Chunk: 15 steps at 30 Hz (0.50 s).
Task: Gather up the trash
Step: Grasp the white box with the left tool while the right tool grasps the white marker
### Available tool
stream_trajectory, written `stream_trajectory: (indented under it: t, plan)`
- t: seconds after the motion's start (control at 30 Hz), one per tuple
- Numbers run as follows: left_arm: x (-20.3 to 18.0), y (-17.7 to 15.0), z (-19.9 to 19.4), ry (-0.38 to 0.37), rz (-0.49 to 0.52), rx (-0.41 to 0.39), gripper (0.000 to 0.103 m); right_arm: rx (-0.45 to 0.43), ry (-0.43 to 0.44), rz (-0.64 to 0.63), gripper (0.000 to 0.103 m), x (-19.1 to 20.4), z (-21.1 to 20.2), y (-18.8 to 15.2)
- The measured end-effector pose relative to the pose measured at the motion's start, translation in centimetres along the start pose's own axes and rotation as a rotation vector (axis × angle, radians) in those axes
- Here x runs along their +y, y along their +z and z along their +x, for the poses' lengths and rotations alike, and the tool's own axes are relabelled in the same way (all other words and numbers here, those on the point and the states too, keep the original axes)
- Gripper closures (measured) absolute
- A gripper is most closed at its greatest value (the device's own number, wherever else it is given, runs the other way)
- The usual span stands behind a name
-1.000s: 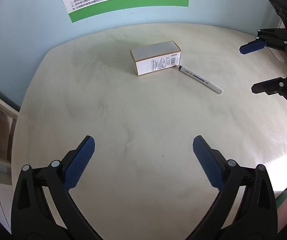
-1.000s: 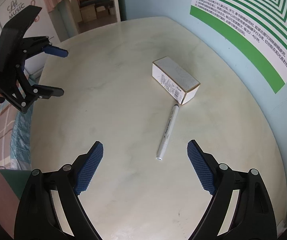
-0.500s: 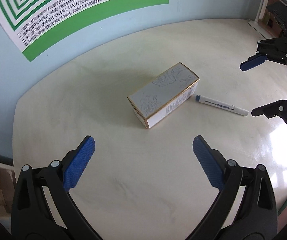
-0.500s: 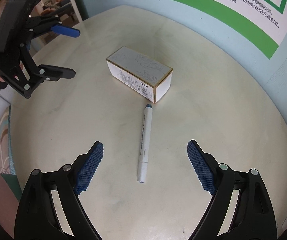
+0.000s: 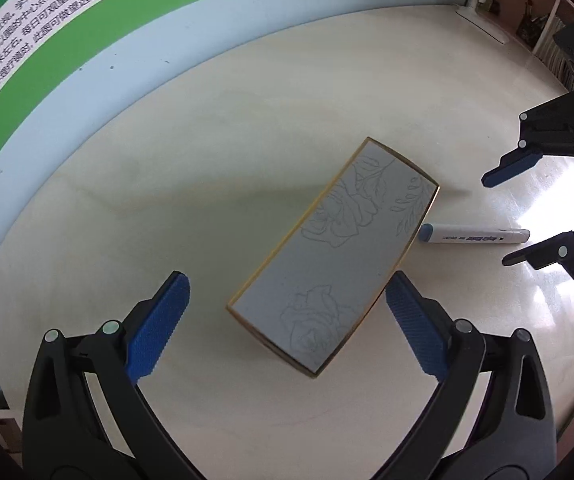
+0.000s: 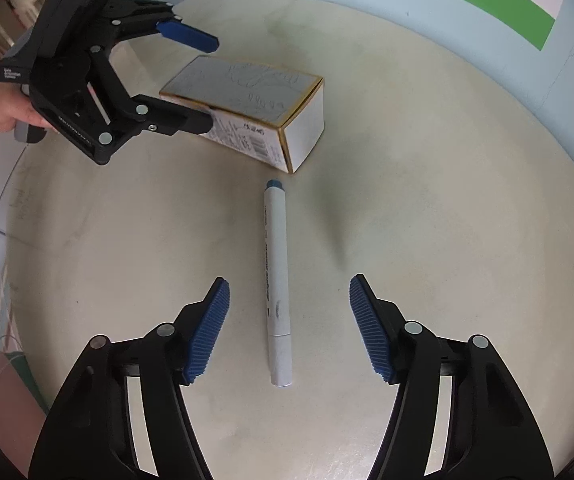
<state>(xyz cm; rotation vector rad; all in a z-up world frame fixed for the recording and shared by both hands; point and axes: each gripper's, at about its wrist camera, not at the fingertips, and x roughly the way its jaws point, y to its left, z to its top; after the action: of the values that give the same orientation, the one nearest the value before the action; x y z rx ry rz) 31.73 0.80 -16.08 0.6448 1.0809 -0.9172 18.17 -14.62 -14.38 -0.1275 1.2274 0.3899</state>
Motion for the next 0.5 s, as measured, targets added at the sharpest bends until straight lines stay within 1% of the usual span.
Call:
stream_trajectory:
  t: [0.03,0.07,0.1,0.13,0.17,0.2,0.23,0.27,0.3,0.37,0.4,0.5]
  plan:
    - [-0.2,0.2,0.3,-0.012,0.008,-0.006,0.007,0.006,-0.011,-0.007,0.047,0.2,0.4,-0.2]
    - [-0.3,0.3,0.6,-0.028,0.011,-0.008,0.012,0.003,-0.02,-0.016,0.047,0.4,0.6,-0.3]
    - [-0.4,0.5,0.8,-0.048,0.013,-0.01,0.015,-0.01,-0.034,-0.031,0.05,0.7,0.6,-0.3]
    - [-0.5,0.6,1.1,-0.065,0.013,-0.008,0.026,-0.015,-0.054,-0.046,0.06,0.9,0.7,-0.4]
    - [-0.6,0.7,1.3,-0.075,0.012,-0.004,0.035,-0.021,-0.07,-0.062,0.066,1.1,0.7,-0.4]
    - [-0.6,0.6,1.4,-0.079,0.013,-0.003,0.039,-0.026,-0.076,-0.074,0.08,1.3,0.7,-0.4]
    - [-0.8,0.7,1.5,-0.085,0.014,0.0,0.047,-0.025,-0.065,-0.081,0.089,1.4,0.7,-0.4]
    - [-0.9,0.7,1.5,-0.089,0.013,0.002,0.053,-0.024,-0.073,-0.093,0.089,1.5,0.7,-0.4]
    - [-1.1,0.8,1.4,-0.085,0.013,-0.001,0.054,-0.02,-0.083,-0.112,0.089,1.7,0.7,-0.5]
    - [-1.4,0.8,1.0,-0.08,0.015,-0.007,0.056,-0.013,-0.06,-0.107,0.089,1.7,0.7,-0.5]
    - [-1.5,0.8,0.8,-0.064,0.016,-0.012,0.056,-0.014,-0.053,-0.101,0.09,1.4,0.5,-0.6]
    - [-1.9,0.7,-0.5,-0.047,0.0,-0.029,0.056,-0.026,-0.043,-0.088,0.09,0.5,-0.5,-0.7]
